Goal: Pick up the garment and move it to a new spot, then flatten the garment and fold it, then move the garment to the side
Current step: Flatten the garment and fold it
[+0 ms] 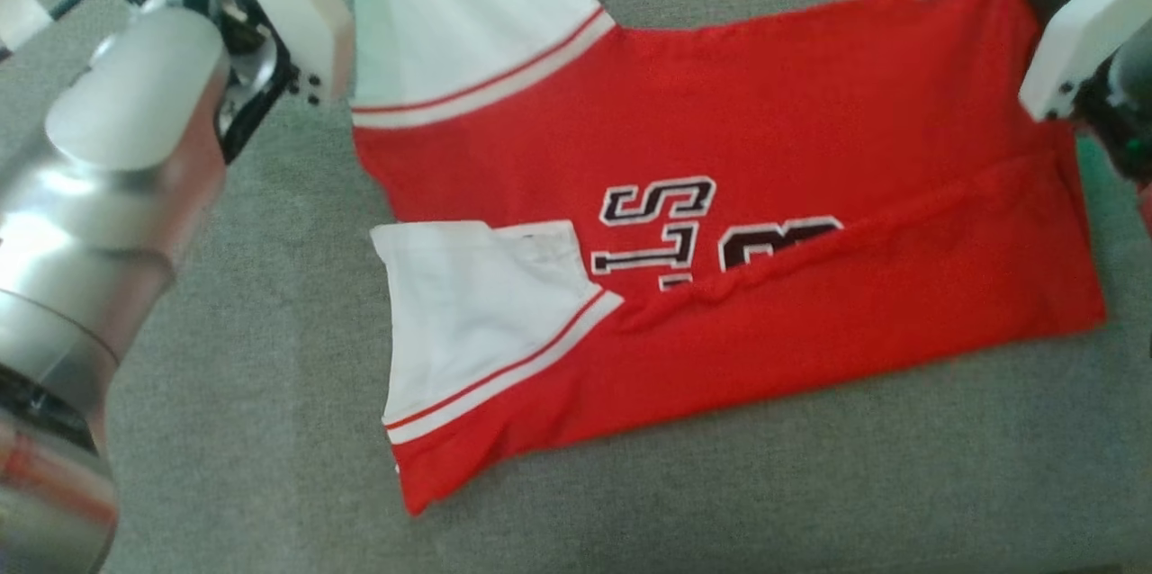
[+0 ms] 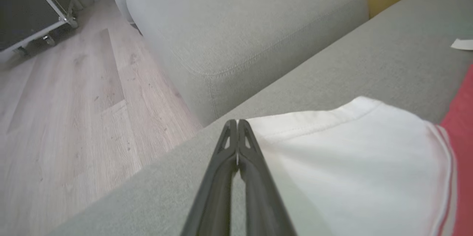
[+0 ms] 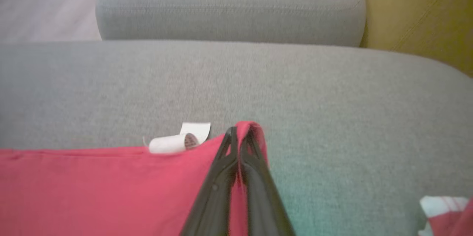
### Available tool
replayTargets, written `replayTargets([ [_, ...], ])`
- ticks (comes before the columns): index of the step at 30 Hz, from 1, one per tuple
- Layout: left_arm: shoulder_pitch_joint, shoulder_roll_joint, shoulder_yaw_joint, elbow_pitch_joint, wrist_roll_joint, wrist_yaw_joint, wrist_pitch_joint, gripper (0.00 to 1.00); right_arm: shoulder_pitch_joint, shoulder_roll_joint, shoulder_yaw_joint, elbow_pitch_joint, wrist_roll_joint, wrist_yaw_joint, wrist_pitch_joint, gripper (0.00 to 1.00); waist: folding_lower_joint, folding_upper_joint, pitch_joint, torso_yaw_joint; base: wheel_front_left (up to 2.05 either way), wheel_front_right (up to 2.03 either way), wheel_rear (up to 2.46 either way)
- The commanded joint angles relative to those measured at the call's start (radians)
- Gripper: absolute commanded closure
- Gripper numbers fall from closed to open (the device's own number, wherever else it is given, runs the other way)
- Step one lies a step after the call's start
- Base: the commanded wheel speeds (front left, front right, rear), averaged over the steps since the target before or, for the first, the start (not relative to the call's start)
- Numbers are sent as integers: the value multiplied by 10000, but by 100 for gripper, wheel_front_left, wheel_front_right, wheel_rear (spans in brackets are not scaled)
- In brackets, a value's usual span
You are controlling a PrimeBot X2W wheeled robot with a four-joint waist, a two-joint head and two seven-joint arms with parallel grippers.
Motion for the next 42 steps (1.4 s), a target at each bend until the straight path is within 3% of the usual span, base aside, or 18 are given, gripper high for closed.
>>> replayTargets([
  [1,-786,388,313,-85,78,41,-195,100,-226,-189,-86,-172,138,-7,-192,100,-1,0,-11,15,0,0,0],
  [8,-1131,415,531,39,199,210,-1505,100,-321,-591,-215,22,830,-7,-692,100,-1,0,-372,181,0,0,0],
  [16,-102,445,232,-265,-179,68,-1769,100,705,-929,134,-263,1635,-7,-1034,100,-1,0,-1133,451,0,0,0],
  [25,1563,1271,-167,-1897,-555,80,-1824,100,2001,-1360,342,-747,2293,-7,-1461,100,-1,0,-1842,774,0,0,0],
  [30,2748,1810,-162,-3366,-980,424,-1707,100,2728,-1583,378,-1022,2414,-7,-1739,100,-1,0,-2049,919,0,0,0],
  [42,5302,2851,-454,-6601,-1436,1983,-1518,100,4420,-1906,-11,-1429,2654,-7,-2049,100,-1,0,-2024,1121,0,0,0],
])
